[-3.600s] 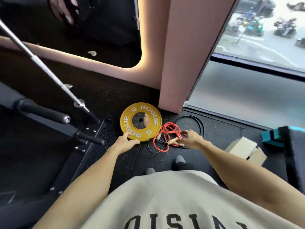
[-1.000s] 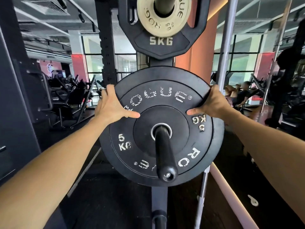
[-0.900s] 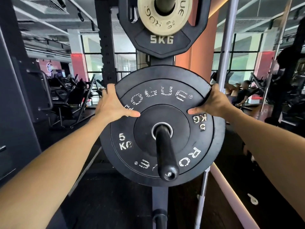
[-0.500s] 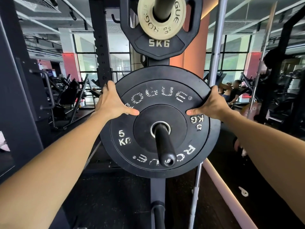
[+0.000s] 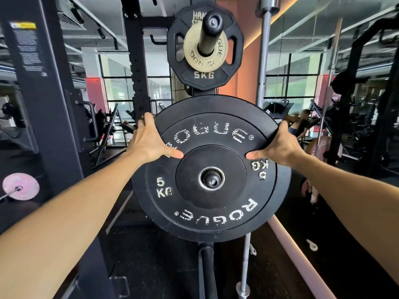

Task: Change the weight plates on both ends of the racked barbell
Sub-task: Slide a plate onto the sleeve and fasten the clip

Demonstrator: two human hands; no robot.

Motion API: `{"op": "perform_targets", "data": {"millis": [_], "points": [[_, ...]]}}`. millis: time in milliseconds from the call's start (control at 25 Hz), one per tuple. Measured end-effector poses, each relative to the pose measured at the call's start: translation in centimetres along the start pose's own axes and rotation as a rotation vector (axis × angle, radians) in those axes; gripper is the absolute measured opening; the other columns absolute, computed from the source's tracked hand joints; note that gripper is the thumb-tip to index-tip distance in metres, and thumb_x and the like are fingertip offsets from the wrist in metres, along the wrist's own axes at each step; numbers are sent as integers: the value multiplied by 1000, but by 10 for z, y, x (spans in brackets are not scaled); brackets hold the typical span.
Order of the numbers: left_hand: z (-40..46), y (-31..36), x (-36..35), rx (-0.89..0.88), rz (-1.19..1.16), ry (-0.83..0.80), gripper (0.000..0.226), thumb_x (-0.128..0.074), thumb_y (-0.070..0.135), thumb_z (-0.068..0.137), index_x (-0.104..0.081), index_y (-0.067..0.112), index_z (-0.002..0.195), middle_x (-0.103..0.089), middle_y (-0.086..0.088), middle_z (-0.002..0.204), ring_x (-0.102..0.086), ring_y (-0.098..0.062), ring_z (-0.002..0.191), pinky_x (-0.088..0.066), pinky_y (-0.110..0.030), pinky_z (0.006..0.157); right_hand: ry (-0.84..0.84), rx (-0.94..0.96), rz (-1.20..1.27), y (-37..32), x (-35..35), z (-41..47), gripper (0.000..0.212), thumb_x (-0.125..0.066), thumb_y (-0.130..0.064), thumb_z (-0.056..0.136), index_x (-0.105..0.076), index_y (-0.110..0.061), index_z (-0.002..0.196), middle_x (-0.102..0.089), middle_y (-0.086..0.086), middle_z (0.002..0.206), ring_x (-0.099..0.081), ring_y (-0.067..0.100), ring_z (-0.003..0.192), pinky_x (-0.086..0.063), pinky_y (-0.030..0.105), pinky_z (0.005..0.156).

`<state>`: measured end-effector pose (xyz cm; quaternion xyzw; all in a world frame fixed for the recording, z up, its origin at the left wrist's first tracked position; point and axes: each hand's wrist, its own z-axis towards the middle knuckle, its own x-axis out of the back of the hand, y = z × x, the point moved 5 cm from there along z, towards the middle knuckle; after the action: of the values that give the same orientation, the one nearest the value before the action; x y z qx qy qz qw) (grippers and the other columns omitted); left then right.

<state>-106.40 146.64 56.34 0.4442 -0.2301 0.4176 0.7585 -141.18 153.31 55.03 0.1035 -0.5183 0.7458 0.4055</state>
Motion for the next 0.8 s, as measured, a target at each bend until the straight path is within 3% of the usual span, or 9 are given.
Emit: {"op": "perform_targets", "data": {"millis": [120,280,440,600,680,800], "points": [[-25,0,20,19,-5,-42,148,-96,59,31,-14,18,146,-32,-14,149,-37,-33,138,-39,-53,108,-19,24,-86,-17,16,-27,98,-98,-39,47,-31,-15,115,-46,-2,109,-49,25,113,-38,33,88],[-64,-1,67,14,-16,-29,144,-97,56,33,-17,14,144,-37,-15,145,-39,-32,135,-39,-50,109,-39,52,-131,-52,30,-63,95,-97,-44,47,-31,-14,110,-46,1,106,-43,22,98,-37,33,83],[-108,-18,126,52,-11,4,139,-97,57,32,-19,17,140,-36,-12,142,-40,-31,133,-40,-53,108,-63,93,-149,-95,29,-98,102,-95,-53,42,-30,-15,111,-51,10,117,-50,31,112,-41,38,86],[-148,-52,193,121,18,11,130,-93,66,20,-26,20,122,-47,-9,127,-51,-31,119,-47,-53,98,-137,171,-202,-149,13,-132,110,-87,-68,30,-33,-14,110,-52,9,113,-51,33,114,-45,40,85],[-164,-69,224,131,37,12,122,-93,66,21,-27,21,113,-50,-8,120,-53,-28,112,-49,-50,95,-169,214,-211,-177,0,-145,105,-87,-67,35,-32,-14,108,-48,5,107,-51,31,112,-41,36,81],[-179,-99,267,131,46,37,118,-95,62,27,-27,20,114,-52,-8,121,-54,-27,111,-49,-48,94,-190,244,-201,-221,-22,-162,103,-88,-65,40,-29,-14,108,-46,4,108,-52,32,115,-40,35,82]]}}
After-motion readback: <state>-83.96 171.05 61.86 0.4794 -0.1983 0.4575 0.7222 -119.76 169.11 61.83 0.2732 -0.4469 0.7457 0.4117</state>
